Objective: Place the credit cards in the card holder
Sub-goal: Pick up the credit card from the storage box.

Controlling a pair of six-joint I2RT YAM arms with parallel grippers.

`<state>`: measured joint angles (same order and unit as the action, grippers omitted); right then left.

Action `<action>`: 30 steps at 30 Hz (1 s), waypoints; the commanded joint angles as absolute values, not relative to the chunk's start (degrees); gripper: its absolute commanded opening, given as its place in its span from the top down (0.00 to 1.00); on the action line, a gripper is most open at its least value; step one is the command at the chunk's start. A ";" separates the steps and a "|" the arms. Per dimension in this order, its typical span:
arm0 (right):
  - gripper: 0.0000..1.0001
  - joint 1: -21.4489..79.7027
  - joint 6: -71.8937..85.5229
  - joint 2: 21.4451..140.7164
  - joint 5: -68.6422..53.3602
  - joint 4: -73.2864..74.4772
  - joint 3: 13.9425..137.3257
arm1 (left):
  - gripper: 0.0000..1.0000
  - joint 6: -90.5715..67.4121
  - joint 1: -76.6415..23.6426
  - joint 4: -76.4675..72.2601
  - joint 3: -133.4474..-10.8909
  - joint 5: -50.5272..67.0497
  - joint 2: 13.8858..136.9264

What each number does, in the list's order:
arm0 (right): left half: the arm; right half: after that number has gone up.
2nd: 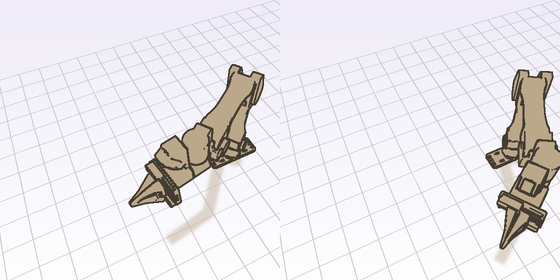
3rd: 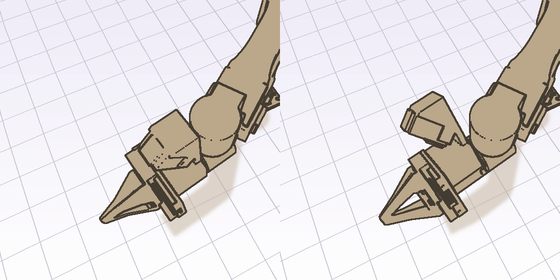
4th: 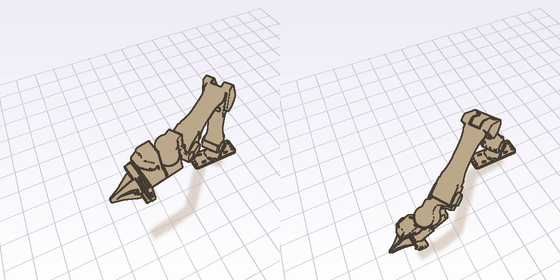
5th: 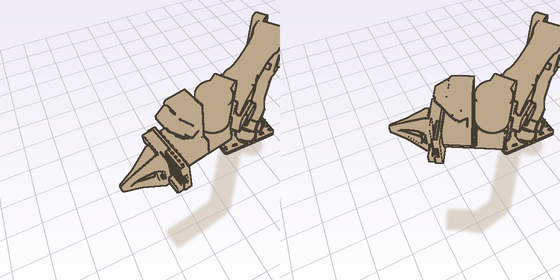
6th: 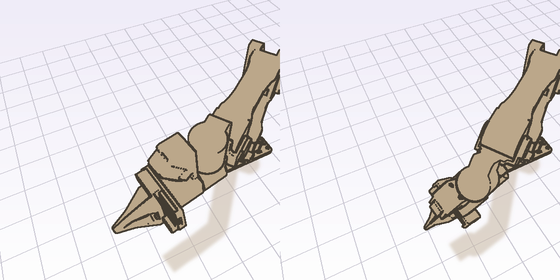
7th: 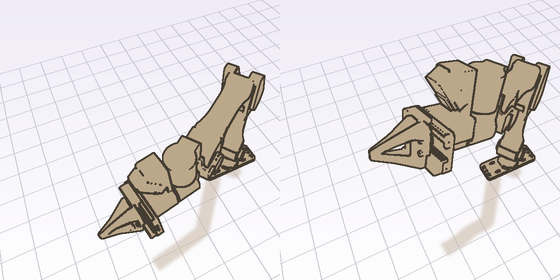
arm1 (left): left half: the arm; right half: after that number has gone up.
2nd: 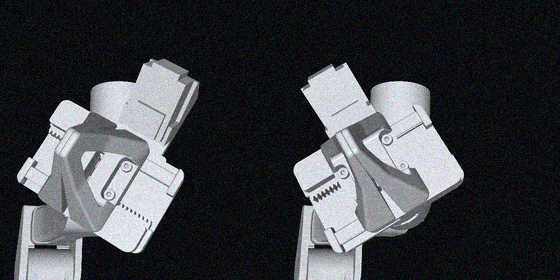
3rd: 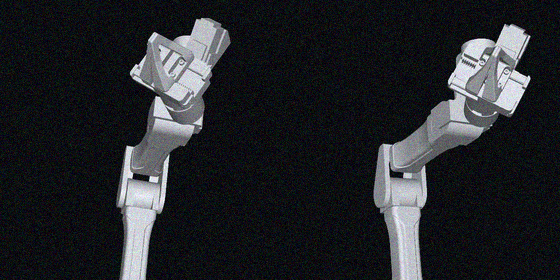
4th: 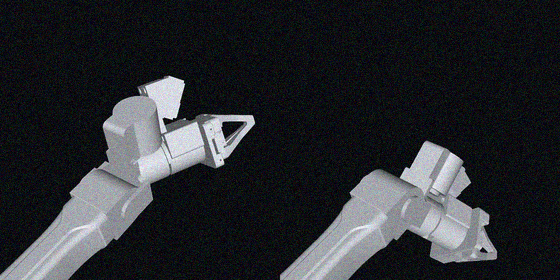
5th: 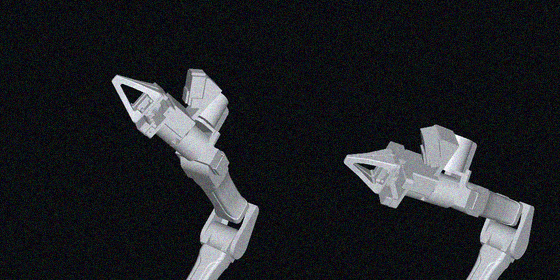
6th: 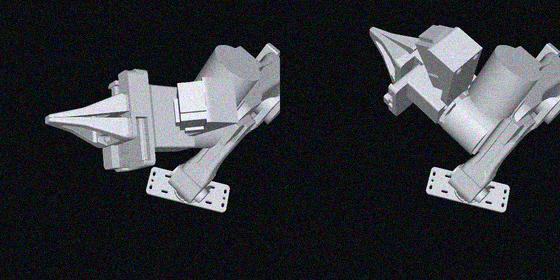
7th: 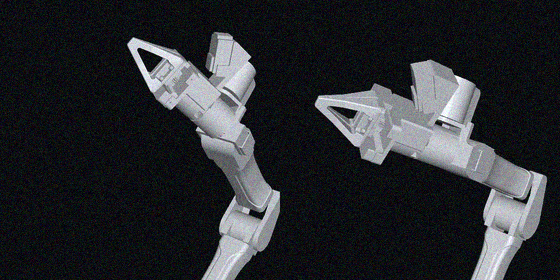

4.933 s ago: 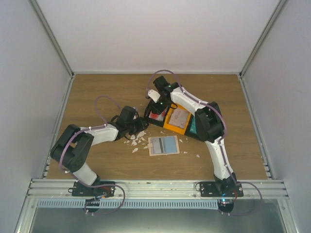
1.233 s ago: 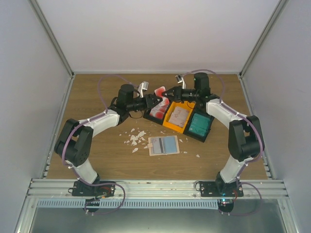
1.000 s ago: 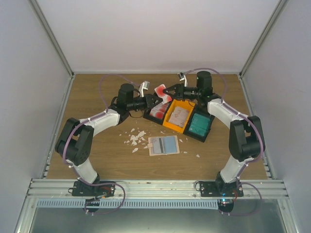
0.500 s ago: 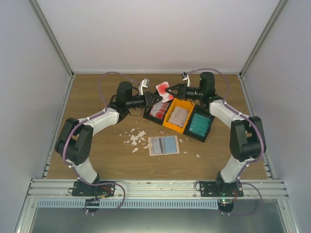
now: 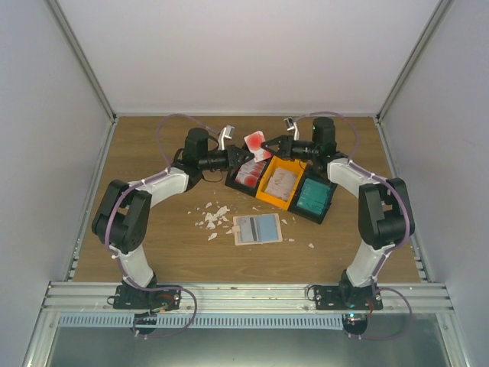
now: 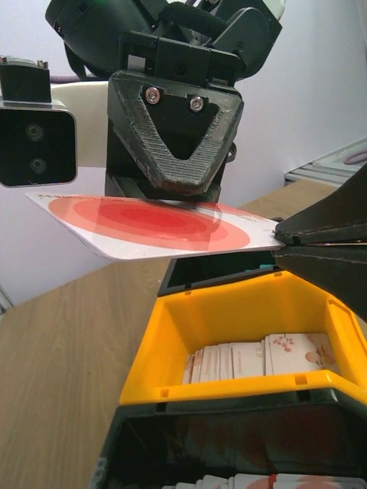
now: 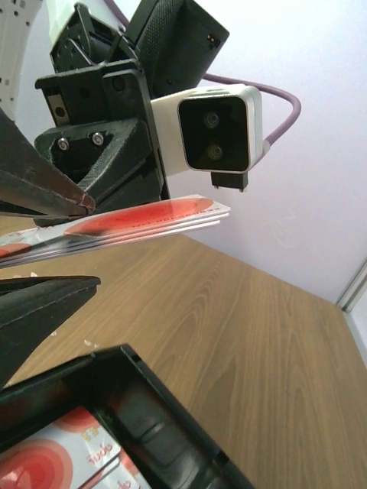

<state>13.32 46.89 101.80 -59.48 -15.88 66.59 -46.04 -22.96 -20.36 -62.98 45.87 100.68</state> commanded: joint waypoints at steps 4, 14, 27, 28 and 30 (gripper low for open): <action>0.77 12.74 39.93 106.15 -55.67 -11.88 67.36 | 1.00 -44.02 -22.30 -20.10 -64.77 45.37 103.56; 0.76 12.69 36.91 111.53 -54.20 -9.06 70.40 | 1.00 -41.68 -21.49 -18.10 -65.04 43.57 107.10; 0.61 13.12 30.97 111.44 -49.45 -3.49 71.70 | 1.00 -39.86 -20.61 -16.18 -65.38 42.79 109.27; 0.61 13.34 30.47 111.43 -49.60 -3.11 71.88 | 1.00 -39.82 -20.64 -16.13 -65.43 42.98 109.19; 0.63 13.88 29.52 111.54 -49.76 -2.19 72.49 | 1.00 -39.64 -20.54 -15.64 -65.69 43.35 109.04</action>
